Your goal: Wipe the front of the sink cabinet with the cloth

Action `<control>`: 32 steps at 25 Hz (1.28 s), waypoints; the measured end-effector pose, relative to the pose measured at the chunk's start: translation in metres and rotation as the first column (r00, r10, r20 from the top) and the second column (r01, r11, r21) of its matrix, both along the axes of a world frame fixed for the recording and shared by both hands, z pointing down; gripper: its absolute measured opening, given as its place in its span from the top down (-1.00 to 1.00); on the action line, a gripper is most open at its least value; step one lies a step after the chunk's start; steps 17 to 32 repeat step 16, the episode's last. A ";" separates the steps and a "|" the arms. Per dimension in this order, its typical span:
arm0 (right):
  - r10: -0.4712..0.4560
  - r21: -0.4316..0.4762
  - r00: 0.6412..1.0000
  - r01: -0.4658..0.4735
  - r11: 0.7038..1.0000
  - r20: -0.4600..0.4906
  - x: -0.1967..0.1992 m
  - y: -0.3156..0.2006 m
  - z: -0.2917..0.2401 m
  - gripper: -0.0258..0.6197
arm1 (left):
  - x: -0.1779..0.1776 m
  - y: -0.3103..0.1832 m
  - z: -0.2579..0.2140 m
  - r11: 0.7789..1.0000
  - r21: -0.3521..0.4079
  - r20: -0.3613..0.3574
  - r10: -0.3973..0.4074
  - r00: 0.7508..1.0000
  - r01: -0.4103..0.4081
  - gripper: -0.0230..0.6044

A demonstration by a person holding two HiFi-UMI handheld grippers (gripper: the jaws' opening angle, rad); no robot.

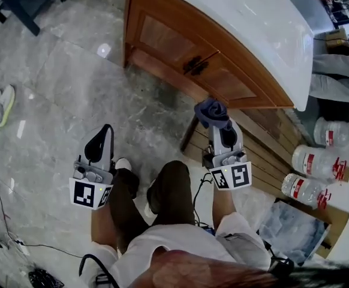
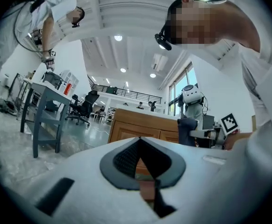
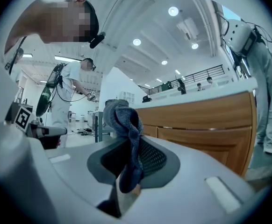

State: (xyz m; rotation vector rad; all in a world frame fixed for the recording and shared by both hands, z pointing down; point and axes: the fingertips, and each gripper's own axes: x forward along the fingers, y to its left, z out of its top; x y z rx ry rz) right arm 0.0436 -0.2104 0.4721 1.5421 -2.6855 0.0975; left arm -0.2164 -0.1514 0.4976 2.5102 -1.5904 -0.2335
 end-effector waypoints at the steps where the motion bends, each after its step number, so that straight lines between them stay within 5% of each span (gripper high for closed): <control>1: -0.008 -0.010 1.000 0.008 1.000 0.000 -0.004 0.003 -0.020 0.70 | -0.006 0.003 -0.022 1.000 -0.003 0.002 -0.018 1.000 0.018 0.94; 6: -0.034 0.011 0.999 0.034 0.999 -0.009 -0.006 0.022 -0.150 0.70 | -0.011 0.016 -0.150 0.998 0.019 0.013 -0.054 0.998 0.054 0.94; 16: 0.025 -0.043 0.999 -0.024 0.999 0.025 0.056 0.101 -0.427 0.70 | 0.047 0.077 -0.450 0.998 0.030 0.054 0.053 0.997 -0.055 0.94; 32: 0.025 -0.043 0.999 -0.024 0.999 0.025 0.056 0.101 -0.427 0.70 | 0.047 0.077 -0.450 0.998 0.030 0.054 0.053 0.997 -0.055 0.94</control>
